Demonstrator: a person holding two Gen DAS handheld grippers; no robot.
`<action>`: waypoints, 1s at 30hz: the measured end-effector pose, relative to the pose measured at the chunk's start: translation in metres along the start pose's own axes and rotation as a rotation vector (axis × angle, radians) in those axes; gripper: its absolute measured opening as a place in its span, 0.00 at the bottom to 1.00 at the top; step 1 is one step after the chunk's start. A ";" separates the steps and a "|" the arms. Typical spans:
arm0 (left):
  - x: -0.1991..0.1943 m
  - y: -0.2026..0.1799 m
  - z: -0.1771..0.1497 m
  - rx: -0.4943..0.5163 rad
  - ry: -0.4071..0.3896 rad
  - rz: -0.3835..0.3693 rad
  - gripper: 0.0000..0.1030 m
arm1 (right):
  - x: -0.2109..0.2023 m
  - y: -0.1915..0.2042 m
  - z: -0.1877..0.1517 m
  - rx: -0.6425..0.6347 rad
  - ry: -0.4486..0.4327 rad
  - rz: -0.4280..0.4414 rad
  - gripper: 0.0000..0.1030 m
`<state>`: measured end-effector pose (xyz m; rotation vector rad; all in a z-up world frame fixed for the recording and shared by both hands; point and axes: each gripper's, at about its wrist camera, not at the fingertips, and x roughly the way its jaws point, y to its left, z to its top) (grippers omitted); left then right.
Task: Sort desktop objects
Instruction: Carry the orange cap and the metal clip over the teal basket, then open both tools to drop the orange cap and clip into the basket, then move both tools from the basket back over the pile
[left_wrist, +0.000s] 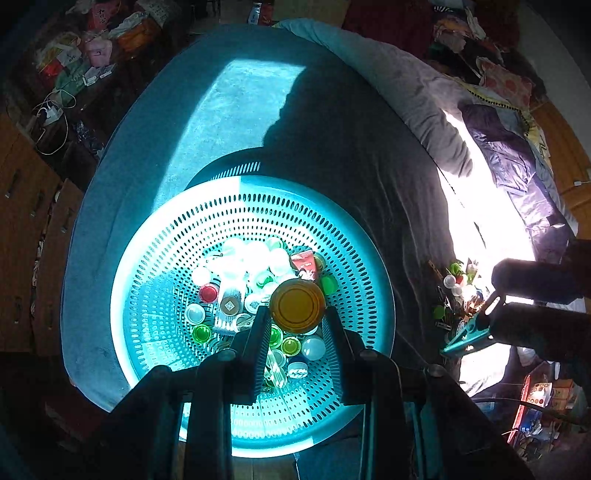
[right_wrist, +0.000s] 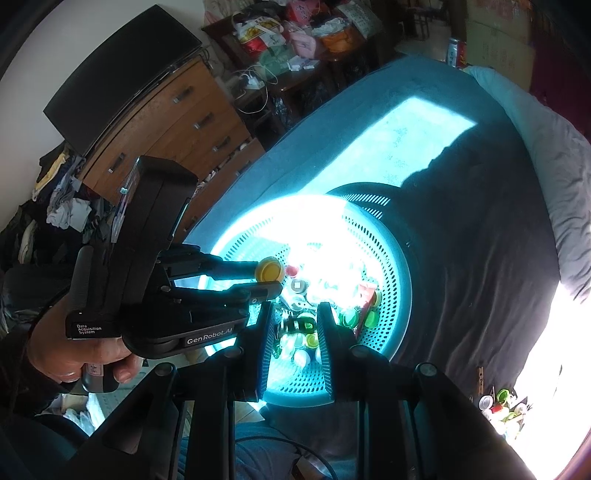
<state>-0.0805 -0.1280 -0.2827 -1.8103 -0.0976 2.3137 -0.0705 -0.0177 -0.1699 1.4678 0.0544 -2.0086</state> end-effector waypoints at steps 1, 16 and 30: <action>0.000 0.000 0.000 0.001 -0.001 -0.001 0.29 | -0.001 0.000 -0.001 0.000 -0.001 0.001 0.22; 0.001 0.001 0.000 -0.017 -0.004 0.018 0.38 | -0.007 -0.007 -0.004 0.040 -0.036 0.016 0.33; -0.002 -0.013 0.001 0.019 -0.001 0.048 0.39 | -0.011 -0.016 -0.018 0.072 -0.072 0.026 0.47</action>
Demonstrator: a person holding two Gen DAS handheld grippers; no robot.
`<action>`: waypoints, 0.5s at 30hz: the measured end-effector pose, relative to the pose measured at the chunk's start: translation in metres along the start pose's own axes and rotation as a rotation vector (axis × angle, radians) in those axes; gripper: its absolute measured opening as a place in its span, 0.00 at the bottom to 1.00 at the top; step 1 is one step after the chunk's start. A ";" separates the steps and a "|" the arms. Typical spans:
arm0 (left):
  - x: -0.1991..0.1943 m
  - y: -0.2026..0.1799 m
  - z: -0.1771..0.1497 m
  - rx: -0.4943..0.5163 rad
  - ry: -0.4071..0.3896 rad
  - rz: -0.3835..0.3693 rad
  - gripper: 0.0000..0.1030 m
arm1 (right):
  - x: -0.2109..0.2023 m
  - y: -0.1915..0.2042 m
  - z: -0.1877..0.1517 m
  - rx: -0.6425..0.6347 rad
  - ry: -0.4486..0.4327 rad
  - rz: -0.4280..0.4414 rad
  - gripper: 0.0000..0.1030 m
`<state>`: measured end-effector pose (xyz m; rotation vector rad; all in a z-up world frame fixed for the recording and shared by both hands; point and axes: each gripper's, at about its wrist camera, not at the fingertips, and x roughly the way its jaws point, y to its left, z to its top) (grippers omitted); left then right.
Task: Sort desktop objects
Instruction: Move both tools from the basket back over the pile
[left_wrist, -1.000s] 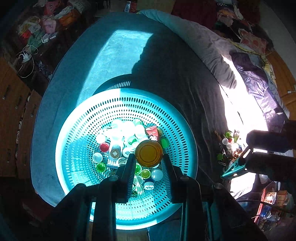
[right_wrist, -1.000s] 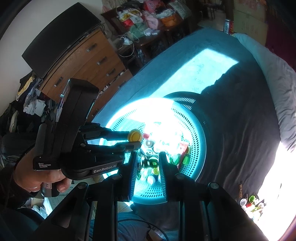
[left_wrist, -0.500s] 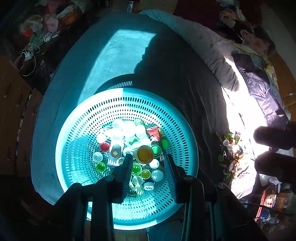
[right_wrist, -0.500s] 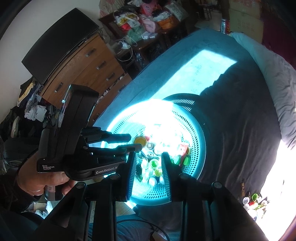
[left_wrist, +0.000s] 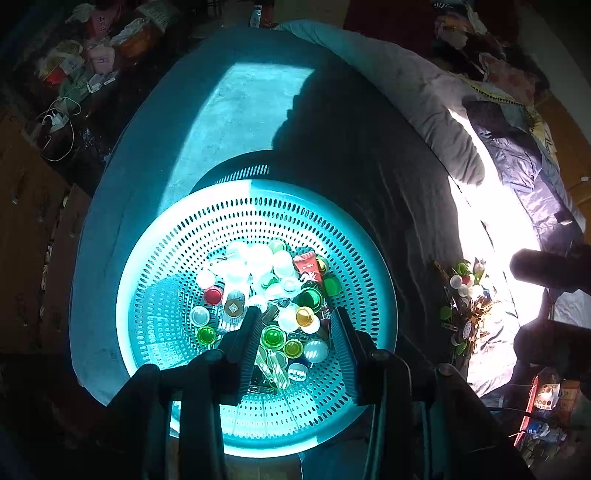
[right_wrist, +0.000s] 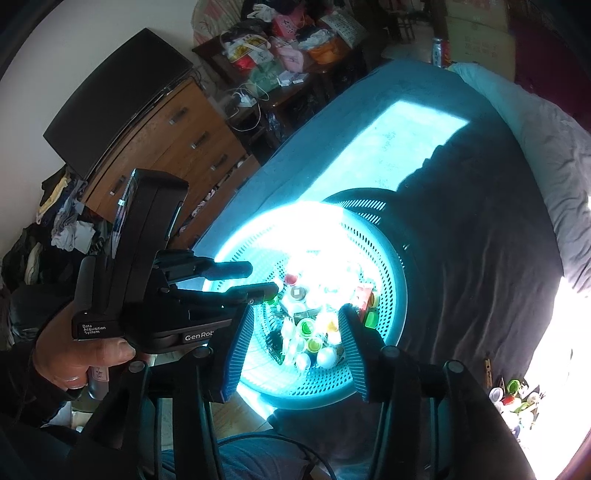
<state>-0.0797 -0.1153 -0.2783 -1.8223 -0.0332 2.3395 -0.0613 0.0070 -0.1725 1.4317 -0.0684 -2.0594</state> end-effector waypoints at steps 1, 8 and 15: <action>0.001 -0.004 0.000 0.009 0.005 0.002 0.39 | -0.001 -0.004 -0.003 0.010 -0.005 0.002 0.49; 0.028 -0.074 -0.002 0.142 0.078 -0.010 0.39 | -0.016 -0.060 -0.059 0.160 -0.018 -0.011 0.56; 0.080 -0.191 -0.002 0.310 0.148 -0.106 0.47 | -0.054 -0.146 -0.159 0.408 -0.045 -0.076 0.57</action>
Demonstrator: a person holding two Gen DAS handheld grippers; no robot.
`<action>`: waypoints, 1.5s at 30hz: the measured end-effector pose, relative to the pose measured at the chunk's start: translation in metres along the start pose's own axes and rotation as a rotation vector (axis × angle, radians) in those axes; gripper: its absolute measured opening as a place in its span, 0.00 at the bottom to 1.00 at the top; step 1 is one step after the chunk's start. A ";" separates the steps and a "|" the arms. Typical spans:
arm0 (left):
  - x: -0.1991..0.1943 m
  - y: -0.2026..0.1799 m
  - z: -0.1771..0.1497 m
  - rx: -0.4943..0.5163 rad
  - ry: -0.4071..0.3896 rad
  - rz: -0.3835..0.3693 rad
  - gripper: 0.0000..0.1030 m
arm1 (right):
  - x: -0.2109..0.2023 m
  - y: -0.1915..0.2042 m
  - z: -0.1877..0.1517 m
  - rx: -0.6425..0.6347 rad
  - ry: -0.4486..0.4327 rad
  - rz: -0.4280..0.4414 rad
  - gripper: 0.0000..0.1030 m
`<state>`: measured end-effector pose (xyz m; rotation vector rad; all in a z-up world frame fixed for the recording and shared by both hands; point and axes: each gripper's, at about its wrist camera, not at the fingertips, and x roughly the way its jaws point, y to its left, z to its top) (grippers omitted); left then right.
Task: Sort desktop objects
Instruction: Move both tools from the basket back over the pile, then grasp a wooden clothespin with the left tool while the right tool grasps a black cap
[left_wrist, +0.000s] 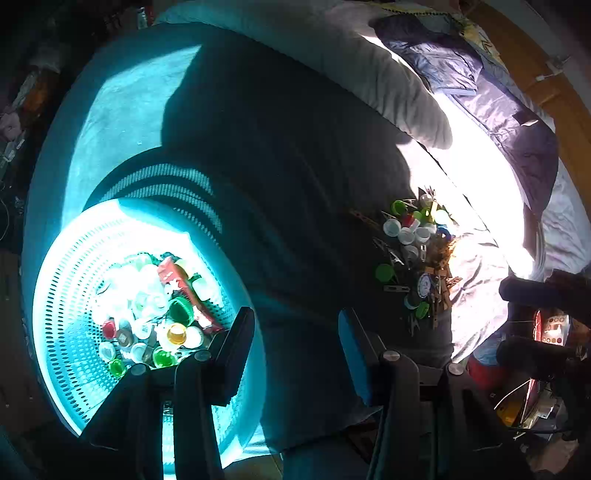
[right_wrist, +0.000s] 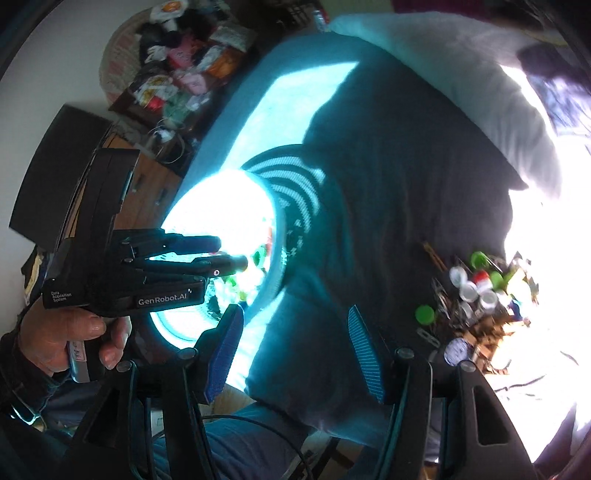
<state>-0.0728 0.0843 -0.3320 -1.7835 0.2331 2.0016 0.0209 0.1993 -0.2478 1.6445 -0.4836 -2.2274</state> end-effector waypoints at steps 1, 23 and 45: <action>0.012 -0.012 0.006 0.004 0.013 -0.028 0.48 | -0.005 -0.018 -0.009 0.037 -0.003 -0.013 0.57; 0.222 -0.074 0.090 -0.494 0.052 -0.078 0.50 | 0.008 -0.209 -0.077 0.270 0.091 0.029 0.59; 0.186 -0.095 0.097 -0.325 -0.012 -0.034 0.12 | 0.046 -0.339 -0.058 0.294 0.030 -0.183 0.34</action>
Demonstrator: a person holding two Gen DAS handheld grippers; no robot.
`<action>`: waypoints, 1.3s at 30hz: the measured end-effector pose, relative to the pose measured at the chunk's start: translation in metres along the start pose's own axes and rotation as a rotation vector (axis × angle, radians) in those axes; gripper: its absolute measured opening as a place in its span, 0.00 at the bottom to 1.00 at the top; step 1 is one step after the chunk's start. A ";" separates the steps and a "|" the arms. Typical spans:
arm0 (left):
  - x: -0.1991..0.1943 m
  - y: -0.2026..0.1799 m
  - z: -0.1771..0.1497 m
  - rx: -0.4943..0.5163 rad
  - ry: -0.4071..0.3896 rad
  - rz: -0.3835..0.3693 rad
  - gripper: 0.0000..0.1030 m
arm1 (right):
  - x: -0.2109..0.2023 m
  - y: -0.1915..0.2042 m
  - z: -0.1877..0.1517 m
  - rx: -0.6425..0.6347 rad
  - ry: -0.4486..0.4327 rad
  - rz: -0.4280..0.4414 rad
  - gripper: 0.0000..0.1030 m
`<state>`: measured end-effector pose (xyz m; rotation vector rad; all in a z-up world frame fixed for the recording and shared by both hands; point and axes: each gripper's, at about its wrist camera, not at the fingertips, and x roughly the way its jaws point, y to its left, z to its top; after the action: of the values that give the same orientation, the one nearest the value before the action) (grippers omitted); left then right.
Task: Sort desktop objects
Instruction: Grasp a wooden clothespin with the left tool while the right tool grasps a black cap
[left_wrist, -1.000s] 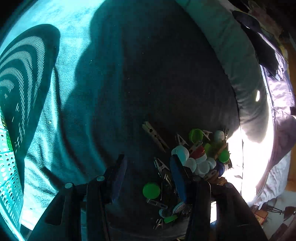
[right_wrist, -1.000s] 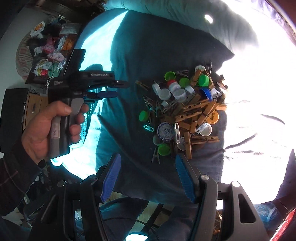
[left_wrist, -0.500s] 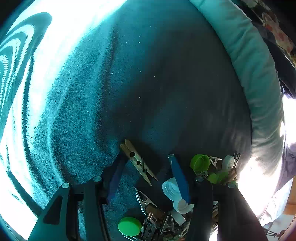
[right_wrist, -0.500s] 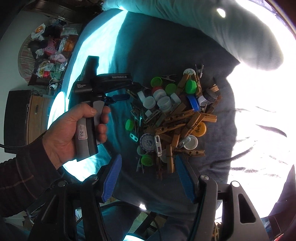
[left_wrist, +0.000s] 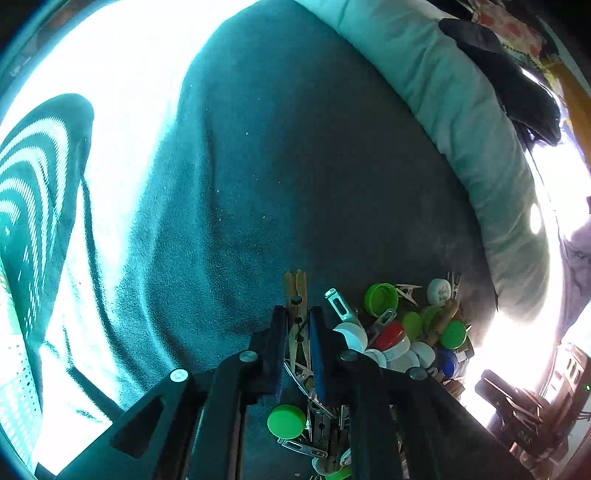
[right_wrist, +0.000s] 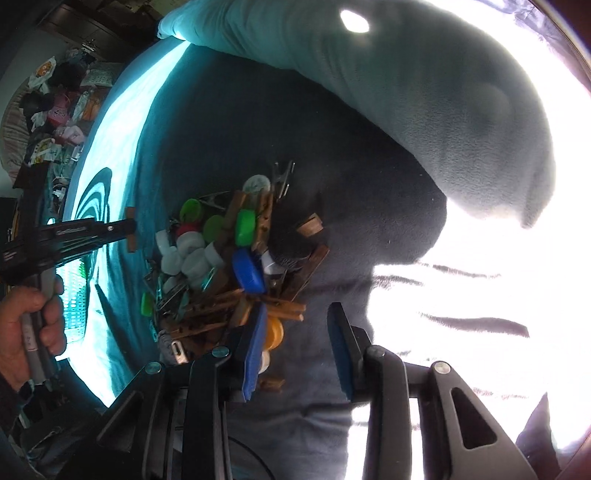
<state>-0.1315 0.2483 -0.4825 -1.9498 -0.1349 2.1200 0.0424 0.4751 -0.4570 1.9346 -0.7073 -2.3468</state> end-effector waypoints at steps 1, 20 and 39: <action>-0.003 -0.003 0.001 0.010 -0.002 -0.003 0.12 | 0.006 -0.003 0.003 0.001 0.011 0.002 0.34; 0.001 0.014 -0.008 0.044 0.044 -0.047 0.12 | 0.031 0.000 0.031 0.018 -0.028 -0.008 0.27; -0.141 -0.020 -0.001 0.268 -0.157 -0.051 0.12 | -0.111 0.107 0.042 -0.046 -0.203 0.127 0.27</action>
<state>-0.1185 0.2321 -0.3416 -1.6134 0.0668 2.1316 0.0001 0.4259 -0.3111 1.5989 -0.7551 -2.4792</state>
